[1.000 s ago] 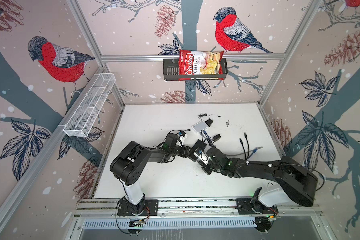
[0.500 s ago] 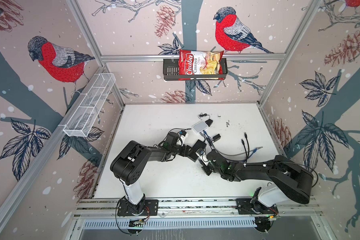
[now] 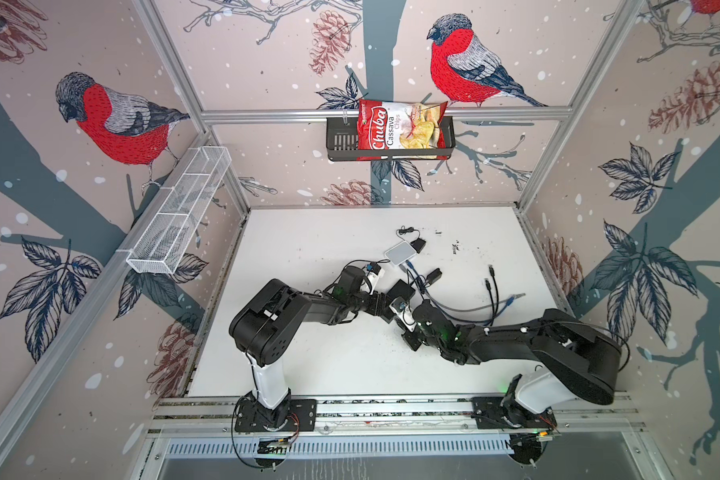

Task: Insert the plug into the switch port

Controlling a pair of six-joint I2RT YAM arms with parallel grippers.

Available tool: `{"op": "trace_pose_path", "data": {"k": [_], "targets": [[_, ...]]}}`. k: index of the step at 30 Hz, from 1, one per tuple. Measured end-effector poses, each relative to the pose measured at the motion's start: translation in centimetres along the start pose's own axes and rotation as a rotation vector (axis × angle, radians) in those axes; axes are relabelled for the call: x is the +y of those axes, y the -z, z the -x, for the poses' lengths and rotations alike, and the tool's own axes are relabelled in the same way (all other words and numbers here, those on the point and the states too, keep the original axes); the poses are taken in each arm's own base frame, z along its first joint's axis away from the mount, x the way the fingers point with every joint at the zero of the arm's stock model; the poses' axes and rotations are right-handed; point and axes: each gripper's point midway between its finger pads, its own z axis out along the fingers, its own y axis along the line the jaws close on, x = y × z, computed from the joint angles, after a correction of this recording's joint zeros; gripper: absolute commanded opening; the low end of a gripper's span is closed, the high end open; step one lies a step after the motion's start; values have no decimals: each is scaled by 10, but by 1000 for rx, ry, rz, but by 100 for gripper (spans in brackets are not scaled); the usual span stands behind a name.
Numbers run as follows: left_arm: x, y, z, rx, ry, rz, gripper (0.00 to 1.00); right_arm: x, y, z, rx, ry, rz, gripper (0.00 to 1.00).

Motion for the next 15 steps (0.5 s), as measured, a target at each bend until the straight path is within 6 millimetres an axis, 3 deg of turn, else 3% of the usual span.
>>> {"op": "trace_pose_path", "data": {"k": [15], "targets": [[-3,-4,0,-14,14,0,59,5,0,-1,-3,-1,24,14]]}}
